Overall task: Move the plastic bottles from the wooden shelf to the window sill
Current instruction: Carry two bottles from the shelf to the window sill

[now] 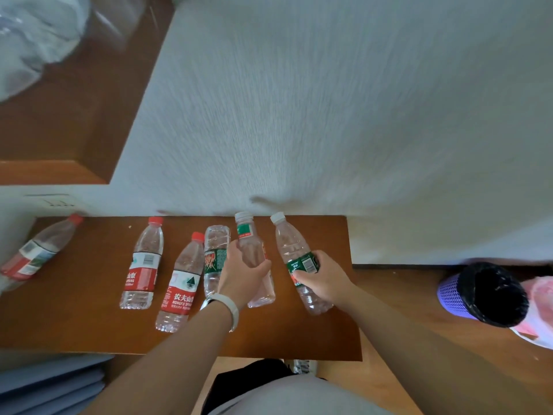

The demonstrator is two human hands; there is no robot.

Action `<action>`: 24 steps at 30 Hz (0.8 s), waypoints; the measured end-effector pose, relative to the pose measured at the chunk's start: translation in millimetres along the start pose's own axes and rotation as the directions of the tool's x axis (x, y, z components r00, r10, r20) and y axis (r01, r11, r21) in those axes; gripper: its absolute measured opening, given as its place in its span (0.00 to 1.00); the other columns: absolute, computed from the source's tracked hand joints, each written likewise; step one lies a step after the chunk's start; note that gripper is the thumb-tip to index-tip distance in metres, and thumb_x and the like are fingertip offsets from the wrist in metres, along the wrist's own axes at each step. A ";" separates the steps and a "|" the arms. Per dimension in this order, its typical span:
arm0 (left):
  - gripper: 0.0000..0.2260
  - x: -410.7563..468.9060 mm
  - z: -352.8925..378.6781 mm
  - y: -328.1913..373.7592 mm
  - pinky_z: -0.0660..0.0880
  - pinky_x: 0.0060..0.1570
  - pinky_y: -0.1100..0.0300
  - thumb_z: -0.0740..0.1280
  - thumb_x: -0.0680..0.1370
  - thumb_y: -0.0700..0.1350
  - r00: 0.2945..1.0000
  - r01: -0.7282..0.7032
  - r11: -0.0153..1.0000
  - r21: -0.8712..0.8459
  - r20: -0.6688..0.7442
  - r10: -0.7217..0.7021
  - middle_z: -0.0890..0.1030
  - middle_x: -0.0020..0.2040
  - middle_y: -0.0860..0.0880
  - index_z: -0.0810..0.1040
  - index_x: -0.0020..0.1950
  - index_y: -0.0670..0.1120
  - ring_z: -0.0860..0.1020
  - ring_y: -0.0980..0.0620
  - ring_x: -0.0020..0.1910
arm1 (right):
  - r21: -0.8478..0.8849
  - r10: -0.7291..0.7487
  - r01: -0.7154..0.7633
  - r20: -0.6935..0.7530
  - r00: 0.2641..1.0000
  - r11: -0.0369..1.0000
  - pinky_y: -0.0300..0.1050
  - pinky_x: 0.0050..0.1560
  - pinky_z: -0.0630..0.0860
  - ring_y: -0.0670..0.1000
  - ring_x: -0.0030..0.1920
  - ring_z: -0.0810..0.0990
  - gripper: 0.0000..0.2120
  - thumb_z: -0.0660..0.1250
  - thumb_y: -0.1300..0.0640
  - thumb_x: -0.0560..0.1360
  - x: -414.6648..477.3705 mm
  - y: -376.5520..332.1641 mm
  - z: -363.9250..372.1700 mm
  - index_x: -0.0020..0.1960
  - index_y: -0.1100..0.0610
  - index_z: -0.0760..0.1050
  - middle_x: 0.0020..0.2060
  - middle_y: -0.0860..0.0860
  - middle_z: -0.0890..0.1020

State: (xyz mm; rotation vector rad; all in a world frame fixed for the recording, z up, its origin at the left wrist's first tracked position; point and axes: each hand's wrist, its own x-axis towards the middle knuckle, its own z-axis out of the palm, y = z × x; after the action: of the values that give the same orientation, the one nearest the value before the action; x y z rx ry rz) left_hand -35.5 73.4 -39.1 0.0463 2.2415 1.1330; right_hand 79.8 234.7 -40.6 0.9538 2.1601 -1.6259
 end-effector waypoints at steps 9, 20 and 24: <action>0.36 -45.5 -39.6 19.4 0.76 0.59 0.48 0.73 0.76 0.50 0.985 -0.142 0.989 -0.034 -0.105 0.138 0.67 0.62 0.56 0.54 0.77 0.56 0.73 0.53 0.58 | 0.112 -0.149 0.145 0.023 0.989 0.983 0.36 0.42 0.78 0.48 0.45 0.84 0.11 0.72 0.52 0.75 -27.1 -24.4 1.1 0.51 0.46 0.70 0.45 0.47 0.81; 0.28 -113.2 -84.6 -8.4 0.77 0.48 0.65 0.73 0.76 0.49 0.946 -0.105 0.992 -0.071 -0.313 0.078 0.70 0.63 0.56 0.60 0.69 0.59 0.76 0.57 0.54 | 0.212 -0.179 0.147 0.139 0.974 0.966 0.41 0.46 0.78 0.46 0.49 0.83 0.22 0.73 0.48 0.74 -45.0 -38.5 56.1 0.63 0.49 0.69 0.50 0.46 0.82; 0.31 -135.8 -101.7 -19.1 0.71 0.31 0.72 0.72 0.76 0.49 0.916 -0.090 0.992 -0.087 -0.399 0.048 0.73 0.52 0.60 0.59 0.74 0.55 0.75 0.63 0.42 | 0.168 -0.219 0.190 0.181 0.959 0.967 0.44 0.49 0.79 0.46 0.50 0.83 0.20 0.72 0.48 0.74 -58.3 -51.7 74.0 0.63 0.49 0.70 0.51 0.46 0.82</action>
State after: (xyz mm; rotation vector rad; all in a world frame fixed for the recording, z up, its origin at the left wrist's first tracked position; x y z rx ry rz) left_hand 23.8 -51.7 60.8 -0.1625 2.5442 1.3981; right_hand 77.6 138.3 7.1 0.5885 2.0820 -1.9126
